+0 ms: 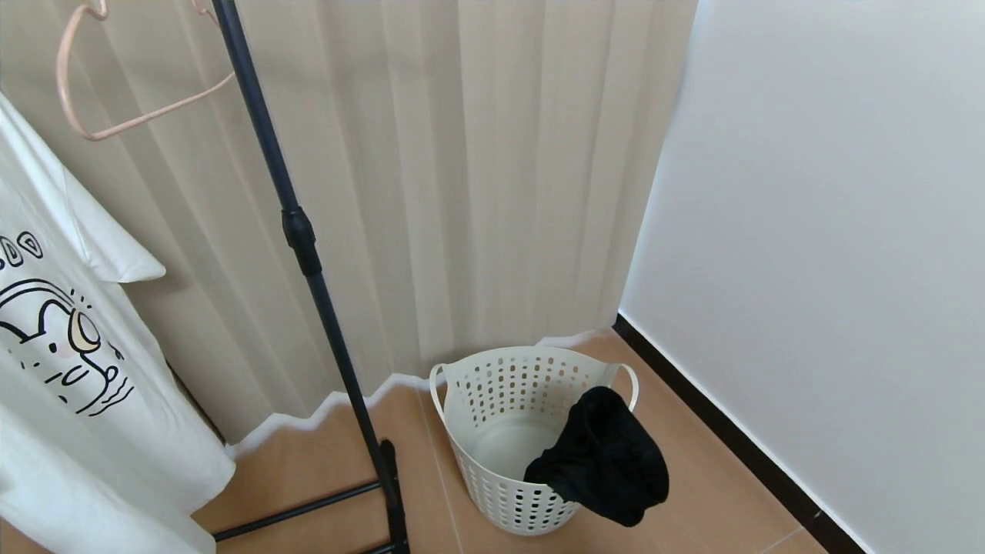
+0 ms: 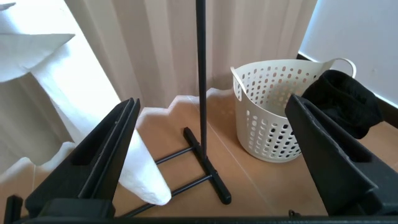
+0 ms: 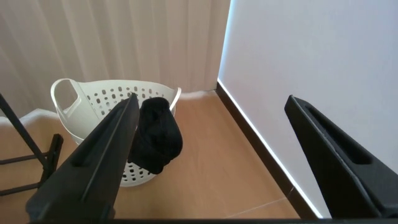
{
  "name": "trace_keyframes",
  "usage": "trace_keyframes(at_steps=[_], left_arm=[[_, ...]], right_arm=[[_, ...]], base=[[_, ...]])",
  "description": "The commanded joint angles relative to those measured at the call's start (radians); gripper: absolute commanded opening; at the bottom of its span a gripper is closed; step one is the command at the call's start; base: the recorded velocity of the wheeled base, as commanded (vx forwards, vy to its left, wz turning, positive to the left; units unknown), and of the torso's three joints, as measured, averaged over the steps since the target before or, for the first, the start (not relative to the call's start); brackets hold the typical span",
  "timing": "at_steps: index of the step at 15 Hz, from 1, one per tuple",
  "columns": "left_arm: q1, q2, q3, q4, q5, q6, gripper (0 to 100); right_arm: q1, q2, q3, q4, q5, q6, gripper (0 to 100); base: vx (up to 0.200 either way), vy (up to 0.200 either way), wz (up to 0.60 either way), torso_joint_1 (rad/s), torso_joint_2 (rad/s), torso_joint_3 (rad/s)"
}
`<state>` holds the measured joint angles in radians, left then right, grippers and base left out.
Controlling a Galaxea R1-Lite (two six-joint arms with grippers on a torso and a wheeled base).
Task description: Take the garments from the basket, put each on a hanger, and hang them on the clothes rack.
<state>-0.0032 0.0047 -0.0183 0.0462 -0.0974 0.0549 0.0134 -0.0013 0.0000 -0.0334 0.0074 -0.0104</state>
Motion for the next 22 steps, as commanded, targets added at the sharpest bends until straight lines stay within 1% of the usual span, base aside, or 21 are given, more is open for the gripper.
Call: trace_keyframes(at_steps=[1, 4, 13, 22], left_arm=[[0.0, 0.001, 0.0, 0.0, 0.001, 0.0, 100], [0.0, 0.001, 0.0, 0.0, -0.001, -0.009, 100], [0.0, 0.001, 0.0, 0.0, 0.001, -0.013, 100], [0.0, 0.001, 0.0, 0.001, 0.001, -0.013, 100]], right_arm=[[0.0, 0.001, 0.0, 0.0, 0.0, 0.0, 100], [0.0, 0.001, 0.0, 0.0, 0.0, 0.0, 100], [0.0, 0.001, 0.0, 0.0, 0.0, 0.0, 100], [0.0, 0.001, 0.0, 0.0, 0.0, 0.0, 100]], base=[[0.0, 0.0, 0.0, 0.0, 0.0, 0.0], [0.0, 0.0, 0.0, -0.002, 0.0, -0.075], [0.0, 0.0, 0.0, 0.004, 0.0, -0.186], [0.0, 0.0, 0.0, 0.001, 0.0, -0.017]])
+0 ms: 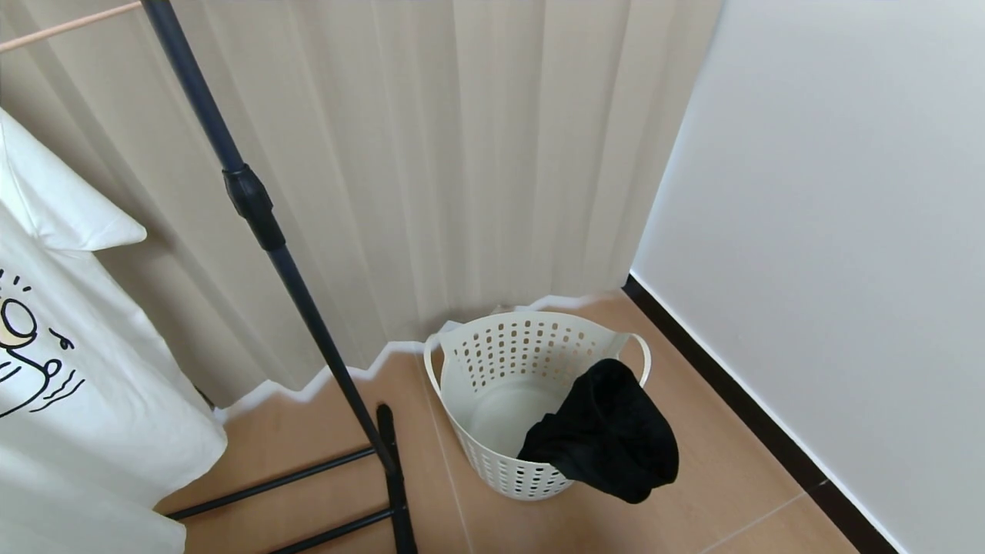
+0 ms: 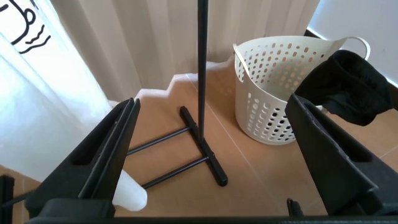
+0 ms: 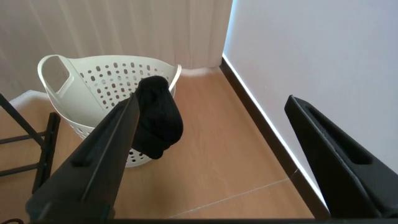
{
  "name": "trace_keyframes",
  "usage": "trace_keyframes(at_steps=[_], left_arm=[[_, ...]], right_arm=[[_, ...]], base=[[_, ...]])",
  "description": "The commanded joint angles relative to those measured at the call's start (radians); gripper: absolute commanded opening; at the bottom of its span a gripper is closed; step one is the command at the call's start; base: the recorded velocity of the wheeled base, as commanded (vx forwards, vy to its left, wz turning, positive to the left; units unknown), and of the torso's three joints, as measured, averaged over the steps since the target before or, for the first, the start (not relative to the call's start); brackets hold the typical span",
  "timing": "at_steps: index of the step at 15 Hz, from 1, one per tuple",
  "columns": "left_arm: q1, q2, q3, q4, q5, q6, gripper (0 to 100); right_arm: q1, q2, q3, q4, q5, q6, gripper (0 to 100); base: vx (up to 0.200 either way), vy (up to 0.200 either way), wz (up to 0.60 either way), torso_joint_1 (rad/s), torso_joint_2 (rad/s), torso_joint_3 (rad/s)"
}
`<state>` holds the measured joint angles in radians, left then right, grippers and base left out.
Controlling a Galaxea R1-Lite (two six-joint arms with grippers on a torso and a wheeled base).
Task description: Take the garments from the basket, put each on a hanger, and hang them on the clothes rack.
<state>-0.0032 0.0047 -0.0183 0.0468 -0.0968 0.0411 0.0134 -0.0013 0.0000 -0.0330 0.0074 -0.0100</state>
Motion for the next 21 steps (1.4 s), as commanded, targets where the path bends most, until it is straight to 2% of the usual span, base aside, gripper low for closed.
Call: trace_keyframes(at_steps=[1, 21], left_arm=[[0.0, 0.001, 0.0, -0.001, 0.0, 0.0, 100], [0.0, 0.001, 0.0, -0.001, 0.0, 0.0, 100]], right_arm=[[0.0, 0.001, 0.0, -0.001, 0.0, -0.001, 100], [0.0, 0.001, 0.0, -0.001, 0.0, -0.001, 100]], base=[[0.0, 0.0, 0.0, 0.007, 0.0, -0.115], [0.0, 0.0, 0.0, 0.001, 0.0, -0.191]])
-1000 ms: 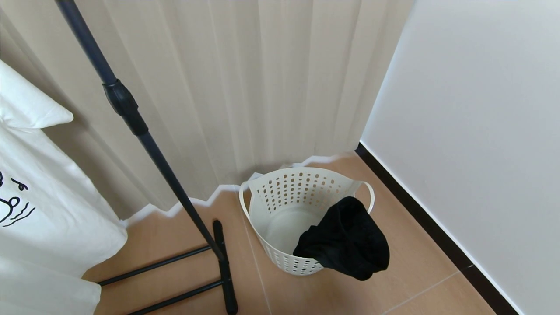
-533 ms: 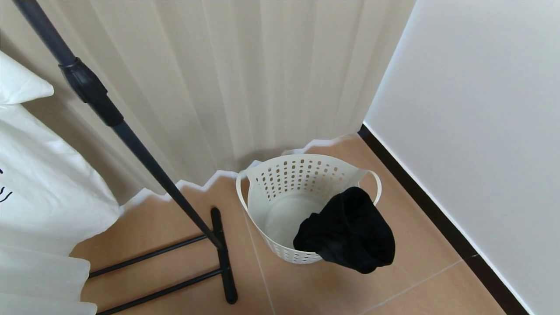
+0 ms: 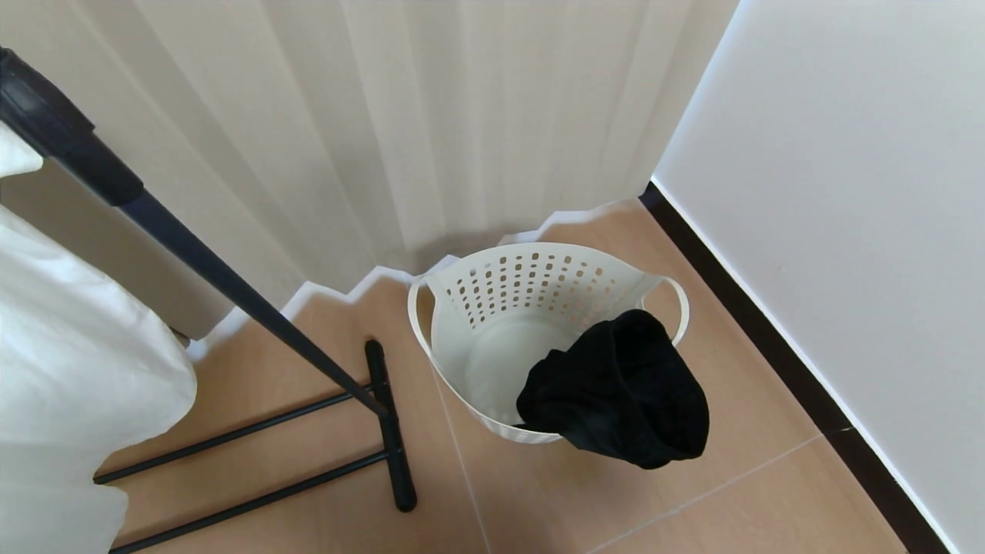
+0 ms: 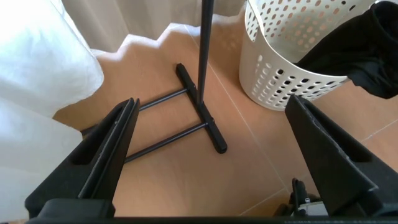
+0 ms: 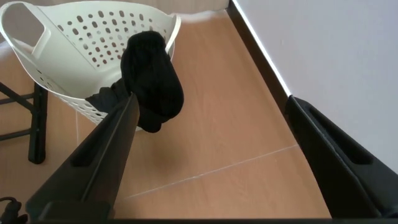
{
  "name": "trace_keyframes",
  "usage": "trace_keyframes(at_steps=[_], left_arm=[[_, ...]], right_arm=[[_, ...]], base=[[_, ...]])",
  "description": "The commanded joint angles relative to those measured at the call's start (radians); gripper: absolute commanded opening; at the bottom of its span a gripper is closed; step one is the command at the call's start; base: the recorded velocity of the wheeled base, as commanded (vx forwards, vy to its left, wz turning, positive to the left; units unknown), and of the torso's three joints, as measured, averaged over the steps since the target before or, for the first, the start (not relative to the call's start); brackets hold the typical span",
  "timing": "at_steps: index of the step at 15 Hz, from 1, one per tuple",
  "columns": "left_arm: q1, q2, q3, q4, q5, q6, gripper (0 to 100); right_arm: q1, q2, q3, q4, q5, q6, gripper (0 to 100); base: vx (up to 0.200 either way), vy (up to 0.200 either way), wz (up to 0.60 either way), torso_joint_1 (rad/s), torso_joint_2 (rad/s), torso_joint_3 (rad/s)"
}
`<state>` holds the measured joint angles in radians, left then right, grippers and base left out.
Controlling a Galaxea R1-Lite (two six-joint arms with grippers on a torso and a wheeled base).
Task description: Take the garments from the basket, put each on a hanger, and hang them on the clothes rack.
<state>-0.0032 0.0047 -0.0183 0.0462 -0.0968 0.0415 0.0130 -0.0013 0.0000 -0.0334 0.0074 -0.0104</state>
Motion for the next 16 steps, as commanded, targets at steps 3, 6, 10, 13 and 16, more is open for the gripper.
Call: trace_keyframes(at_steps=[3, 6, 10, 13, 16], left_arm=[[0.0, 0.001, 0.0, 0.0, 0.0, 0.003, 100], [0.0, 0.001, 0.0, -0.002, 0.002, 0.001, 100], [0.0, 0.001, 0.0, -0.002, 0.002, 0.001, 100], [0.0, 0.001, 0.0, -0.002, 0.002, 0.0, 100], [0.0, 0.001, 0.0, -0.002, 0.002, 0.0, 100]], right_arm=[[0.001, 0.001, 0.0, -0.002, 0.0, 0.001, 100], [0.001, 0.001, 0.0, -0.003, -0.006, -0.002, 100], [-0.015, 0.055, 0.0, 0.024, -0.024, -0.068, 100], [-0.011, 0.198, 0.0, 0.02, 0.02, -0.138, 100], [0.004, 0.434, -0.058, -0.062, 0.089, -0.209, 100]], base=[[0.0, 0.0, 0.0, 0.002, 0.0, -0.196], [0.0, 0.0, 0.0, 0.001, 0.0, -0.106], [0.0, 0.0, 0.0, 0.0, 0.0, 0.0], [0.0, 0.0, 0.0, 0.0, 0.0, 0.0], [0.0, 0.0, 0.0, 0.0, 0.0, 0.0]])
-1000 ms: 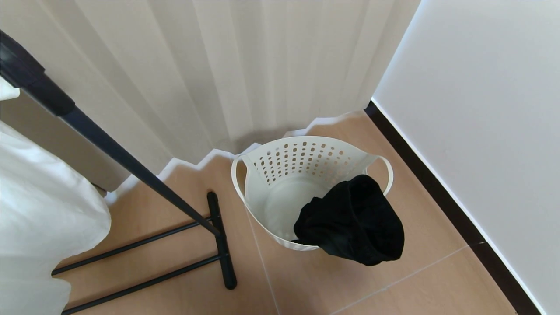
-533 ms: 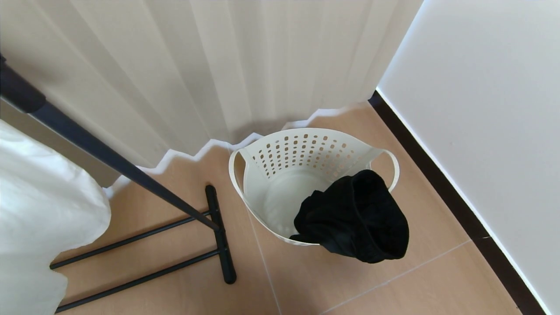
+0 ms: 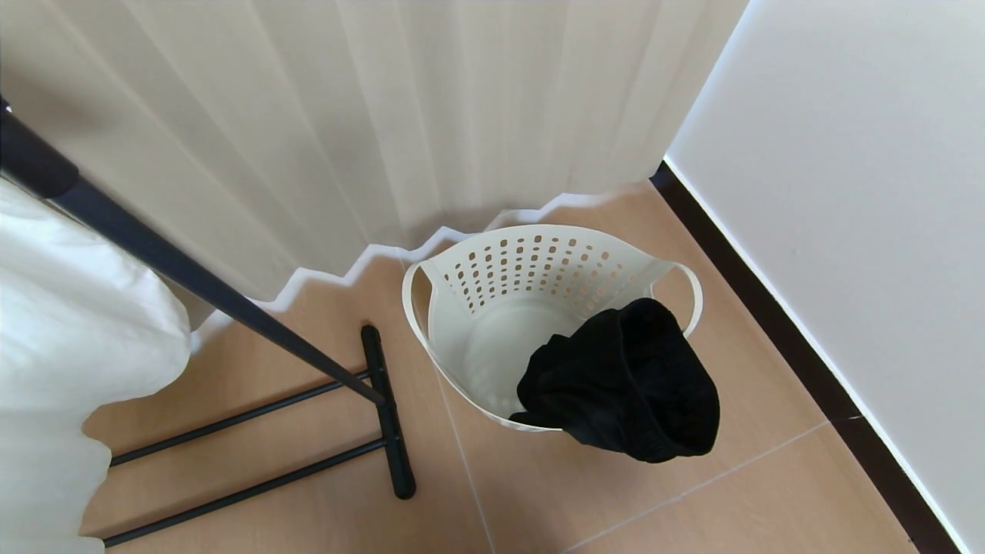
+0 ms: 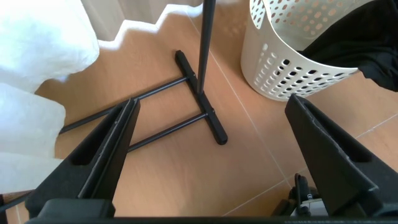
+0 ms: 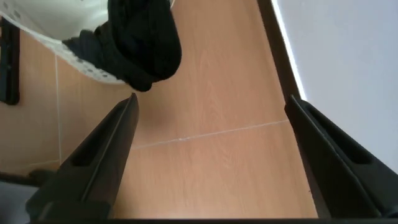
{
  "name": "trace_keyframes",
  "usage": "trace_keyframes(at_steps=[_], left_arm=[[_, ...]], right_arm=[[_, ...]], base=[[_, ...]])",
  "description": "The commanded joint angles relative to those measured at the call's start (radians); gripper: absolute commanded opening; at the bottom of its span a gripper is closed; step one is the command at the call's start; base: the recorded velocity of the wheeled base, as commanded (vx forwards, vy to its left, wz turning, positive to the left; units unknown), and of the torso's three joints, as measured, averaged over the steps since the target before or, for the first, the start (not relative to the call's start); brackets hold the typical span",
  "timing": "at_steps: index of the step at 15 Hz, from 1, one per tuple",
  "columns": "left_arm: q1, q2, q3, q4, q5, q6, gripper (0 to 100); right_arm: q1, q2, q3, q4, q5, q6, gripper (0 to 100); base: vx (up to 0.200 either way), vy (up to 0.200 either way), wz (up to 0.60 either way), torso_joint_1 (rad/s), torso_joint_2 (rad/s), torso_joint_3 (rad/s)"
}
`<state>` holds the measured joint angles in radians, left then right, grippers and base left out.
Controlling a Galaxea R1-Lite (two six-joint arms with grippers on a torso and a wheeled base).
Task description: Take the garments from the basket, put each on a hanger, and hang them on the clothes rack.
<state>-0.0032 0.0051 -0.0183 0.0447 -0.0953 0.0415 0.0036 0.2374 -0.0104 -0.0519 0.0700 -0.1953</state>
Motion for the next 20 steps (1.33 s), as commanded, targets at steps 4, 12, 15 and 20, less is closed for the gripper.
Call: trace_keyframes(at_steps=[4, 12, 15, 20], left_arm=[[0.0, 0.001, 0.0, 0.0, 0.005, -0.006, 100], [0.0, 0.001, 0.0, 0.0, 0.005, -0.006, 100], [0.0, 0.001, 0.0, 0.0, 0.005, -0.006, 100], [0.0, 0.001, 0.0, 0.0, 0.006, -0.011, 100]], right_arm=[[0.147, 0.485, -0.168, -0.062, 0.047, -0.13, 100], [0.19, 0.993, -0.51, -0.065, -0.012, -0.702, 100], [0.268, 1.244, -0.697, -0.109, -0.107, -0.803, 100], [0.311, 1.496, -0.849, -0.325, -0.214, -0.811, 100]], base=[[0.0, 0.0, 0.0, 0.0, 0.0, 0.0], [0.0, 0.0, 0.0, 0.0, 0.0, 0.0], [0.0, 0.0, 0.0, 0.0, 0.0, 0.0], [0.0, 0.0, 0.0, 0.0, 0.0, 0.0]])
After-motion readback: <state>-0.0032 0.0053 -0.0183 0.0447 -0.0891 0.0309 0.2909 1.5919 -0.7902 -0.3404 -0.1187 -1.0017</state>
